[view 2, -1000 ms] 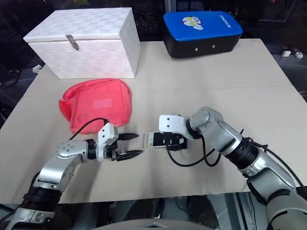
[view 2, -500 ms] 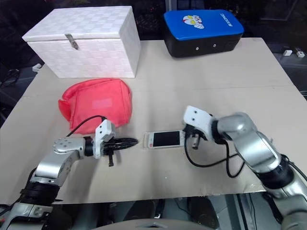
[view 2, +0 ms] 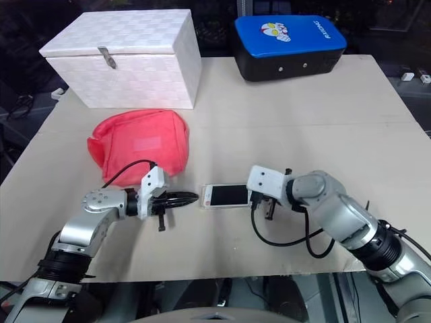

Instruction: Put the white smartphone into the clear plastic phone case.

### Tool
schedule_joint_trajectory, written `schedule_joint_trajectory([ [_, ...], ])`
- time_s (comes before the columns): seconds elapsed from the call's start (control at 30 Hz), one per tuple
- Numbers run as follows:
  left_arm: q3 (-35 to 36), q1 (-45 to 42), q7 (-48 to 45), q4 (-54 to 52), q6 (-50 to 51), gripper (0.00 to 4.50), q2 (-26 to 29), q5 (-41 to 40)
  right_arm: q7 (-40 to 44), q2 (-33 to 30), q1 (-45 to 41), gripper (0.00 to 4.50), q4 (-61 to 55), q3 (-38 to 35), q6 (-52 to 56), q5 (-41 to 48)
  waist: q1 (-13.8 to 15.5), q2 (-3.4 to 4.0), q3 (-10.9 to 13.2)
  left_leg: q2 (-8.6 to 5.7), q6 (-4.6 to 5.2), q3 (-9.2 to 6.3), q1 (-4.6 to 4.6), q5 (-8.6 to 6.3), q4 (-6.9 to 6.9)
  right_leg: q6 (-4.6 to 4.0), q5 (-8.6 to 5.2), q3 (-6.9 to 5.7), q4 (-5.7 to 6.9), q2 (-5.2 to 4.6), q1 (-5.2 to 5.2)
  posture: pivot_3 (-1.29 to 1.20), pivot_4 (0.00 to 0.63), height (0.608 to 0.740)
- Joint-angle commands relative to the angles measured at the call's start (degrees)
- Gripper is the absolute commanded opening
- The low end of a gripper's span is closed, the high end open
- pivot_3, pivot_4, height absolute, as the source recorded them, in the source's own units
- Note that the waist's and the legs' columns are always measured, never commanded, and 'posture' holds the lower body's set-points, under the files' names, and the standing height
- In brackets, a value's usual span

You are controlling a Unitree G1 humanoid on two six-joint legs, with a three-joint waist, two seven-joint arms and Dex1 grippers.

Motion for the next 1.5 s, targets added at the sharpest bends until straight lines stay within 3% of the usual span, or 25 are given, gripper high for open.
schedule_joint_trajectory([
  [0.03,-2.6,-0.4,0.7,0.2,-0.1,0.06,-1.7,1.4,-0.5,1.9,-2.2,0.0,-0.2,1.9,-1.0,-0.9,0.1,0.0,0.0,-0.01,0.0,0.0,0.06,0.0,0.0,0.0,0.0,0.0,0.0,-0.01,0.02,0.0,0.15,0.74],
  [0.4,-2.5,-3.0,-0.3,1.5,0.1,0.06,-3.5,2.2,-0.5,4.7,-3.2,0.0,4.4,3.2,-6.8,-3.4,-0.2,0.04,-0.1,-0.01,0.13,-0.14,0.59,-0.06,-0.01,-0.04,0.04,-0.08,0.07,0.03,0.53,0.0,0.15,0.74],
  [0.63,6.5,-2.1,-3.6,-2.1,11.2,0.06,0.3,-8.9,-1.4,1.5,0.6,0.0,2.4,-9.1,-3.8,-0.2,-0.4,0.02,-0.1,-0.01,-0.12,-0.21,0.22,0.08,0.0,-0.06,0.05,-0.12,0.08,0.04,0.2,0.0,0.15,0.74],
  [0.77,4.4,-4.8,-1.6,-4.0,13.6,0.06,-1.0,-8.8,-1.4,1.0,2.4,0.0,1.2,-12.1,-3.3,2.0,-0.6,0.02,-0.1,-0.01,-0.13,-0.21,-0.17,0.09,0.01,-0.06,0.05,-0.13,-0.04,0.04,-0.1,0.0,0.15,0.74],
  [1.1,2.7,-4.8,0.3,-6.5,13.6,0.06,-1.3,-7.6,-2.6,3.0,2.8,0.0,0.1,-11.7,-3.8,3.3,-0.8,0.02,-0.1,0.01,-0.15,-0.15,-0.48,0.1,-0.01,-0.06,0.05,-0.03,0.03,0.07,-0.49,0.0,0.15,0.74],
  [1.5,-6.0,-4.1,4.7,-0.3,7.5,0.06,-4.5,2.3,-4.1,9.2,3.0,0.0,4.5,-13.4,-3.4,8.8,-0.6,0.04,-0.1,-0.01,-0.15,-0.14,-0.46,0.1,0.03,-0.06,0.05,-0.03,0.05,0.07,-0.45,0.0,0.15,0.74],
])
